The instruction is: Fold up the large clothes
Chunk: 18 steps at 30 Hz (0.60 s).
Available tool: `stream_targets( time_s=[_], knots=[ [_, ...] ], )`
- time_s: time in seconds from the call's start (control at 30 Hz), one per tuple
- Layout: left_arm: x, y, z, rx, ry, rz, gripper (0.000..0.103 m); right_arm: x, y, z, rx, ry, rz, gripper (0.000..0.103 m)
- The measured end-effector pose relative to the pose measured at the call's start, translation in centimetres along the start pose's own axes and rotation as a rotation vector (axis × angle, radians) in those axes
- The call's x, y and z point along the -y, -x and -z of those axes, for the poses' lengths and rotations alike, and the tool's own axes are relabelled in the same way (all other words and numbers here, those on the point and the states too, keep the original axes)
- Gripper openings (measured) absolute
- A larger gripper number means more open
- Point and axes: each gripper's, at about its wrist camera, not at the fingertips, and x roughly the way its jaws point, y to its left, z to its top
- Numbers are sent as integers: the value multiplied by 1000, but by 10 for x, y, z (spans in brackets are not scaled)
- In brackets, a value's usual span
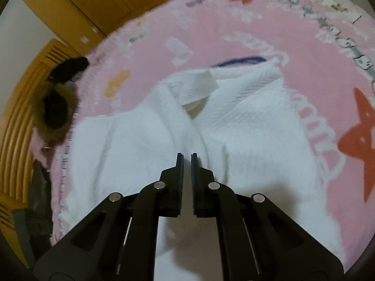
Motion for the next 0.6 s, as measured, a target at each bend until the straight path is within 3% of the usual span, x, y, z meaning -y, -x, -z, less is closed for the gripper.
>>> stream_targets(
  time_s=[0.13,0.23,0.3,0.4,0.6],
  knots=[
    [-3,-2,14,-12,11,22,26,-25,17,30,-4,65,-100,4],
    [-10,-1,27,-20,32,7,26,-32,-3,50,-93,131,-6,4],
    [-18,10,43,-21,33,-7,26,-18,-22,68,-165,108,71,4],
    [-31,33,65,-27,16,-79,26,-7,-3,77,-139,71,136,3],
    [-67,105,105,16,-21,-255,51,12,76,102,-82,-16,111,3]
  ],
)
